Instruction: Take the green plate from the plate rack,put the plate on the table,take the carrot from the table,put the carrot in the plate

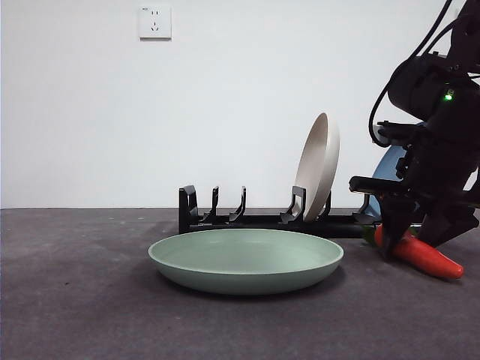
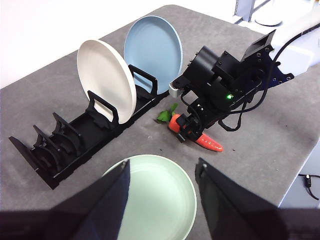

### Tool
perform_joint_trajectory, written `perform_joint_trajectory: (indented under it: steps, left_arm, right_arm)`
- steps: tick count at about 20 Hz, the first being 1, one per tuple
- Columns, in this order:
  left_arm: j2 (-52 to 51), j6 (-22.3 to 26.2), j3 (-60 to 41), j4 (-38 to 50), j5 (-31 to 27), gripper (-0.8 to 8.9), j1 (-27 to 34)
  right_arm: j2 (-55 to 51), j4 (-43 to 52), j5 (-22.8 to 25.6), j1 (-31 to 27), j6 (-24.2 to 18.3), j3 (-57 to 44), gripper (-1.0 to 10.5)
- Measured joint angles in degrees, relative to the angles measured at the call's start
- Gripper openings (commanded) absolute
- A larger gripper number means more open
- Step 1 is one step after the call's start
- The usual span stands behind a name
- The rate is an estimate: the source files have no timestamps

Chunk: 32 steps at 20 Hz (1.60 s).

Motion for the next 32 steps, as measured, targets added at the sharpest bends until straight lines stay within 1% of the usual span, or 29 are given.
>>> perform_joint_trajectory:
  steps: [1, 7, 9, 12, 15, 18, 22, 26, 28, 29, 30, 31, 32]
  left_arm:
    - [0.0, 0.0, 0.0, 0.0, 0.0, 2.25, 0.0]
    - [0.0, 0.0, 0.0, 0.0, 0.0, 2.24, 0.0]
    - [0.0, 0.0, 0.0, 0.0, 0.0, 2.24, 0.0]
    - [0.0, 0.0, 0.0, 0.0, 0.0, 2.24, 0.0]
    - [0.0, 0.0, 0.0, 0.0, 0.0, 2.24, 0.0]
    - [0.0, 0.0, 0.0, 0.0, 0.0, 2.24, 0.0]
    - [0.0, 0.0, 0.0, -0.2, 0.0, 2.24, 0.0]
    - [0.0, 0.0, 0.0, -1.7, 0.0, 2.21, 0.0]
    - [0.0, 0.0, 0.0, -2.4, 0.0, 2.20, 0.0]
    - [0.0, 0.0, 0.0, -2.5, 0.0, 2.20, 0.0]
    - [0.0, 0.0, 0.0, -2.6, 0.0, 2.20, 0.0]
    - [0.0, 0.0, 0.0, -2.6, 0.0, 2.20, 0.0]
    - [0.0, 0.0, 0.0, -2.6, 0.0, 2.20, 0.0]
  right_arm:
    - [0.0, 0.0, 0.0, 0.0, 0.0, 0.0, -0.2]
    - [-0.1, -0.4, 0.0, 0.0, 0.0, 0.0, -0.2]
    - [-2.3, -1.9, -1.3, 0.4, 0.0, 0.0, -0.2]
    - [-10.9, -1.2, -1.6, 4.2, 0.3, 0.1, -0.2]
    - [-13.7, 1.2, -3.7, 9.9, 0.9, 0.5, -0.2]
    - [-10.3, 5.7, -4.1, 16.7, 2.4, 0.5, -0.2]
    - [-3.0, 13.5, -4.3, 22.9, 4.7, 0.5, -0.2]
    - [4.7, 17.5, -4.3, 24.0, 5.6, 0.5, -0.2]
    - [6.3, 18.3, -4.3, 24.0, 5.8, 0.5, -0.1]
    - [6.4, 18.4, -4.4, 24.0, 5.8, 0.5, 0.0]
    - [6.4, 18.5, -4.4, 24.0, 5.8, 0.5, 0.6]
    - [6.4, 18.5, -4.4, 24.0, 5.8, 0.5, 1.8]
    - [6.4, 18.5, -4.4, 24.1, 5.8, 0.5, 3.3]
